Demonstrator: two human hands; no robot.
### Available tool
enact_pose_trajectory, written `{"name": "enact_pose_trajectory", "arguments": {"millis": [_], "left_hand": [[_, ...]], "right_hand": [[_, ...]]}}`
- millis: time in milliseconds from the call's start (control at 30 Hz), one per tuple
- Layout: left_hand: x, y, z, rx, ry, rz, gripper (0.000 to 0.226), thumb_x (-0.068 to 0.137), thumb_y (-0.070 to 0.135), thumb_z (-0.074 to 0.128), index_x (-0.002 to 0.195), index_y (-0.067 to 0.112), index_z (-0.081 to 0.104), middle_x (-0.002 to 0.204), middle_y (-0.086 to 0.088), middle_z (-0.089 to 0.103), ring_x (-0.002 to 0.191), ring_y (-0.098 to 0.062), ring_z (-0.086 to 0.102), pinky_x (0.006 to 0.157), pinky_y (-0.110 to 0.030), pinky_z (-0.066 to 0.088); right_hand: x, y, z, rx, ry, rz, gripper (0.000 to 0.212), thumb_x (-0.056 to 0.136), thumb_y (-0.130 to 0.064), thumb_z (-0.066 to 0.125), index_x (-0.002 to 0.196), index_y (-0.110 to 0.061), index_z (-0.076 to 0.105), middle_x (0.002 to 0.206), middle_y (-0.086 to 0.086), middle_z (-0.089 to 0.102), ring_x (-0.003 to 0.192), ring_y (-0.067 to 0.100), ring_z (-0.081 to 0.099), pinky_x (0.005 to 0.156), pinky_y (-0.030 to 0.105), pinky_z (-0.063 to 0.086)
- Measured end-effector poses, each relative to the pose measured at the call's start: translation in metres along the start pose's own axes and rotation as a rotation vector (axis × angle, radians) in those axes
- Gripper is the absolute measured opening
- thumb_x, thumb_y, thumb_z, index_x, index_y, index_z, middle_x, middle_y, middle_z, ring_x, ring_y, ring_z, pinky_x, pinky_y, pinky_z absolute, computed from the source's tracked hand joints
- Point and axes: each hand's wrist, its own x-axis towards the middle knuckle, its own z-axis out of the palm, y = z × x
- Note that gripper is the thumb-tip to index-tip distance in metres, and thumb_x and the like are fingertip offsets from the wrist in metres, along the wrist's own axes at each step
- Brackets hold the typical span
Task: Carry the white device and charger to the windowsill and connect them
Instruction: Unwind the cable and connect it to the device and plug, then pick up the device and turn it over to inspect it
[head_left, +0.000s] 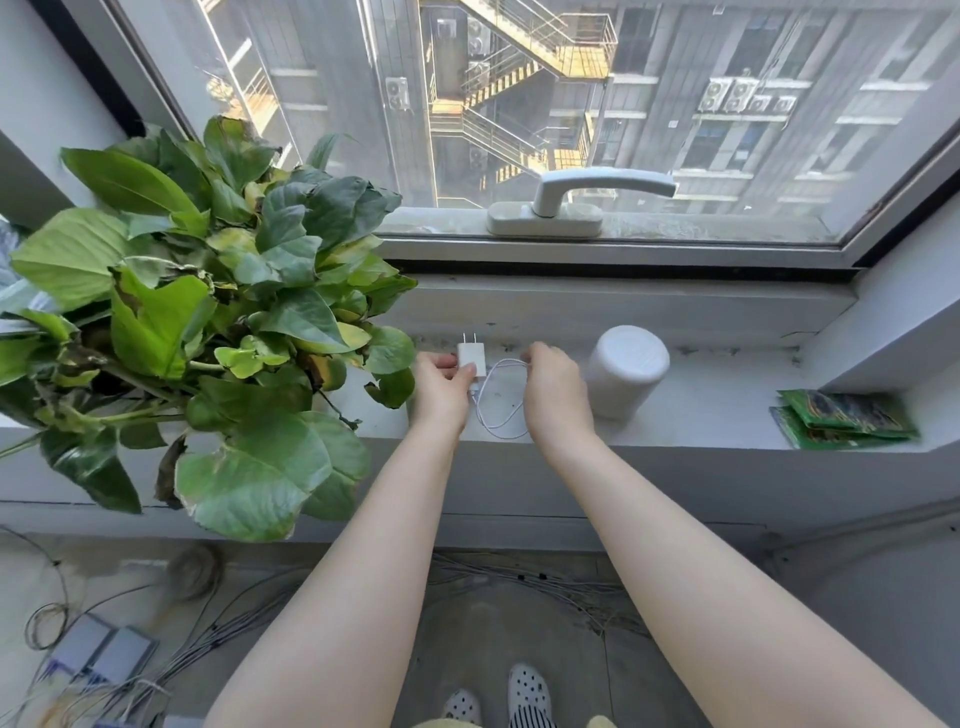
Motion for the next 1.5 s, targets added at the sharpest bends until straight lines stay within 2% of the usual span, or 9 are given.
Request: {"name": "enact_pose_trajectory", "arguments": {"millis": [300,467,667,867,1000,1133,1300,1400,1500], "left_hand": [[0.009,-0.015,0.013,0.106,0.128,0.083,0.026,0.088,0.018,0.060,0.109,0.004,0.058,0.108,-0.010,0.065,0.086,-0.017,0.057,0.074,-0.023,0.040],[0.007,-0.022,0.018,0.196,0.194,0.153,0.022,0.088,0.021,0.059,0.104,0.006,0.059,0.101,-0.008,0.066,0.099,-0.024,0.060,0.083,-0.031,0.046],[0.006,-0.028,0.019,0.442,0.258,0.173,0.024,0.089,0.030,0.056,0.104,0.011,0.056,0.114,-0.009,0.062,0.110,-0.028,0.049,0.082,-0.025,0.025],[-0.008,-0.016,0.017,0.392,0.257,0.231,0.036,0.091,0.030,0.053,0.119,0.008,0.051,0.124,-0.013,0.051,0.113,-0.030,0.045,0.094,-0.029,0.029],[-0.021,0.002,0.028,0.176,0.062,0.391,0.031,0.090,0.035,0.052,0.114,0.015,0.056,0.114,-0.003,0.050,0.111,-0.025,0.048,0.099,-0.037,0.040],[-0.032,0.024,0.049,-0.006,-0.237,0.273,0.036,0.087,0.043,0.056,0.114,0.020,0.060,0.121,0.001,0.056,0.113,-0.013,0.054,0.104,-0.036,0.043],[-0.043,0.039,0.075,-0.035,-0.444,0.134,0.055,0.082,0.046,0.063,0.130,0.020,0.053,0.138,0.002,0.051,0.129,-0.011,0.045,0.101,-0.027,0.037],[-0.046,0.037,0.084,-0.036,-0.491,0.123,0.059,0.084,0.042,0.063,0.136,0.020,0.048,0.143,0.004,0.047,0.130,-0.009,0.041,0.099,-0.024,0.033],[-0.046,0.032,0.092,-0.065,-0.509,0.133,0.057,0.084,0.038,0.064,0.136,0.020,0.048,0.141,0.004,0.050,0.127,-0.009,0.046,0.102,-0.026,0.037]], "right_hand": [[0.016,0.013,0.012,-0.201,0.028,0.014,0.030,0.089,0.012,0.029,0.109,0.000,0.048,0.117,0.020,0.053,0.102,0.039,0.057,0.070,0.041,0.040],[0.014,0.018,0.016,-0.273,0.043,-0.029,0.031,0.086,0.015,0.033,0.109,0.000,0.047,0.119,0.019,0.045,0.094,0.040,0.059,0.063,0.036,0.033],[0.010,0.022,0.016,-0.277,0.080,-0.077,0.032,0.086,0.016,0.033,0.109,-0.001,0.047,0.117,0.019,0.046,0.092,0.038,0.059,0.063,0.035,0.032],[-0.010,0.006,-0.001,-0.001,0.134,-0.271,0.032,0.088,0.007,0.042,0.117,-0.004,0.050,0.115,0.013,0.046,0.084,0.032,0.057,0.068,0.041,0.046],[-0.028,0.009,-0.053,0.278,0.296,-0.463,0.024,0.090,-0.013,0.056,0.113,-0.009,0.058,0.103,0.000,0.051,0.080,0.009,0.051,0.075,0.023,0.046],[-0.016,0.055,-0.100,0.482,0.388,-0.192,0.023,0.087,-0.029,0.061,0.108,-0.019,0.060,0.102,0.000,0.060,0.084,0.012,0.055,0.076,0.021,0.046],[0.009,0.102,-0.111,0.820,-0.014,0.327,0.043,0.087,-0.037,0.063,0.125,-0.015,0.059,0.127,0.003,0.060,0.112,0.018,0.054,0.090,0.035,0.049],[0.011,0.112,-0.103,0.887,-0.134,0.353,0.037,0.088,-0.037,0.062,0.120,-0.020,0.060,0.125,0.001,0.061,0.116,0.021,0.055,0.094,0.037,0.050],[0.011,0.113,-0.095,0.942,-0.170,0.304,0.021,0.090,-0.031,0.061,0.108,-0.021,0.063,0.110,-0.003,0.067,0.108,0.017,0.061,0.086,0.029,0.049]]}}
